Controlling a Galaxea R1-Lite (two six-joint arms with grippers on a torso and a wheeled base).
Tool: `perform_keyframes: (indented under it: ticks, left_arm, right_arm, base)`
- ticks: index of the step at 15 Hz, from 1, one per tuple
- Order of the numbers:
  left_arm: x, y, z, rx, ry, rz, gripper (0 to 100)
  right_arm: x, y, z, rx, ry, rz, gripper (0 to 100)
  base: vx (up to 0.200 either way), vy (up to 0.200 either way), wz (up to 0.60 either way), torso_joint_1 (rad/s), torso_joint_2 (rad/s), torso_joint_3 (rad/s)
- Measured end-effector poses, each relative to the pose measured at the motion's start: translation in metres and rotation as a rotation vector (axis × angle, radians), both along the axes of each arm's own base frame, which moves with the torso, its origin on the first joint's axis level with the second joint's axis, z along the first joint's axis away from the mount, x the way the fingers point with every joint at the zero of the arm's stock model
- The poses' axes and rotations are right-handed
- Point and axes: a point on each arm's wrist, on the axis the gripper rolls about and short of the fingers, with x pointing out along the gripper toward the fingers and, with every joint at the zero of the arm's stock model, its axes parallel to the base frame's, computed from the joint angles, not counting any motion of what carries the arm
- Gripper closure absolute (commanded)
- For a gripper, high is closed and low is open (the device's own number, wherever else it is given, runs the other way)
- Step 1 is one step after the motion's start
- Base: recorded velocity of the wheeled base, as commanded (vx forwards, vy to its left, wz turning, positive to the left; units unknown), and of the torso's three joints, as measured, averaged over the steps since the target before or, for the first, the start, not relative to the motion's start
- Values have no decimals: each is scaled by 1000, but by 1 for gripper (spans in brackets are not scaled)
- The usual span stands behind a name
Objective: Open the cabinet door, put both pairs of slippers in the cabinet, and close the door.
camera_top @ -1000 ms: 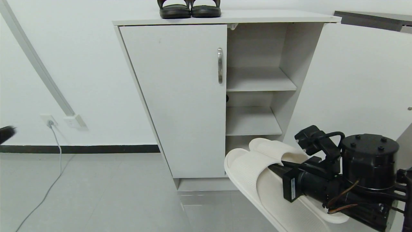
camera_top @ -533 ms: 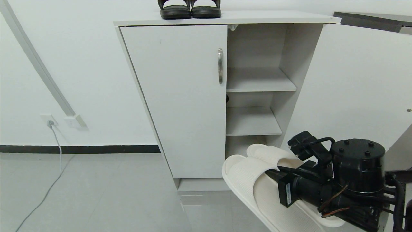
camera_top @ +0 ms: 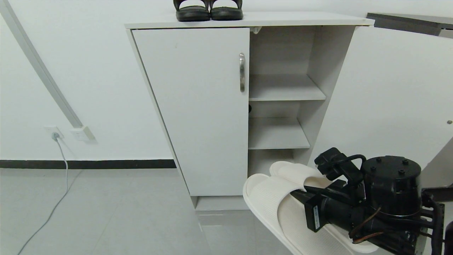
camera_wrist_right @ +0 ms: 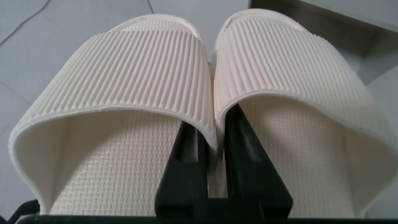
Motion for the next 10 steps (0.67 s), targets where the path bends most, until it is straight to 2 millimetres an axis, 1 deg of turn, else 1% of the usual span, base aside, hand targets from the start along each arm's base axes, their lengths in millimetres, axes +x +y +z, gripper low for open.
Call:
perform_keyframes:
  ticks: [2,6,8,10]
  left_arm:
    - [0,-2,-4,39,1,-102,100]
    - [0,-2,-6,40,-2,-109,100]
    - [0,-2,-6,29,-2,-108,100]
    - [0,-2,-6,27,-2,-108,100]
  right_arm:
    - [-1,1,-2,-4,4,5,100]
    - [3,6,-3,16,-18,1,100]
    - [8,12,-5,27,-46,-50,100]
    - [17,23,-4,38,-83,-133,100]
  base:
    - [0,0,0,0,0,0]
    - [0,0,0,0,0,0]
    - [0,0,0,0,0,0]
    - [0,0,0,0,0,0]
